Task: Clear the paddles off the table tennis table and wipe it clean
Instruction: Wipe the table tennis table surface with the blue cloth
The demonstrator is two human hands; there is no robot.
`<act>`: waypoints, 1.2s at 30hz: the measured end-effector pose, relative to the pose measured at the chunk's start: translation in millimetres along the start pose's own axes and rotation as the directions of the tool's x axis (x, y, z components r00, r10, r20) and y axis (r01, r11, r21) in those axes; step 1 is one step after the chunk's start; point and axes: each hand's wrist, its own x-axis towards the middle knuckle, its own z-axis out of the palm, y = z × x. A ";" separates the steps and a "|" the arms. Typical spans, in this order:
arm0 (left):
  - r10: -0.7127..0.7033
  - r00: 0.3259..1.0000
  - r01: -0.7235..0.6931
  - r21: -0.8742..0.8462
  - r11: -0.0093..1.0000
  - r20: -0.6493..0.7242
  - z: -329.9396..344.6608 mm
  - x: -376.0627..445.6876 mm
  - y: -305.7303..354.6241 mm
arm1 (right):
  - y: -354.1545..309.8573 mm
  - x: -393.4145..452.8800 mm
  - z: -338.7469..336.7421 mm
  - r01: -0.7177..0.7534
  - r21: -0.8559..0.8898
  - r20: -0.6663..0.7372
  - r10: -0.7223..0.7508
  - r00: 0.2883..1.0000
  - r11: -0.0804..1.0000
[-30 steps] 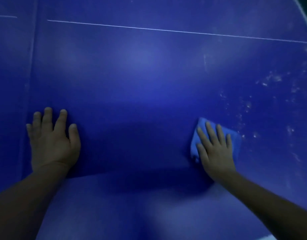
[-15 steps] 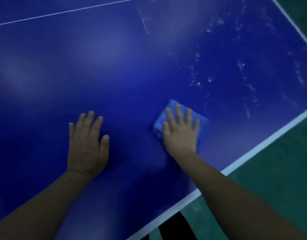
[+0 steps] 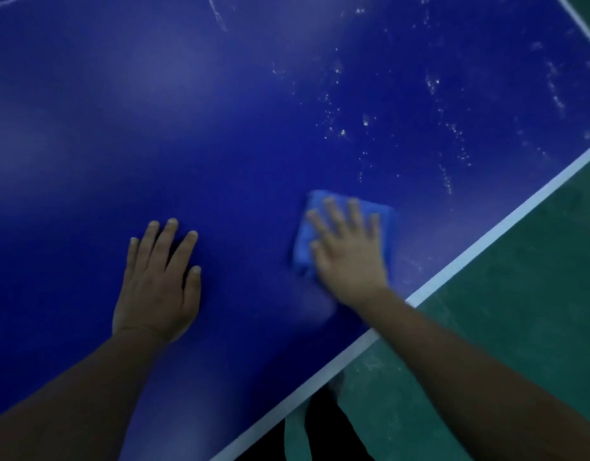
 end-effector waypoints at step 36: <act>-0.016 0.999 0.016 -0.017 1.000 0.035 -6.7 0.1 3.9 | 29.0 -21.6 -6.6 -0.485 0.052 0.046 0.483 0.874 0.873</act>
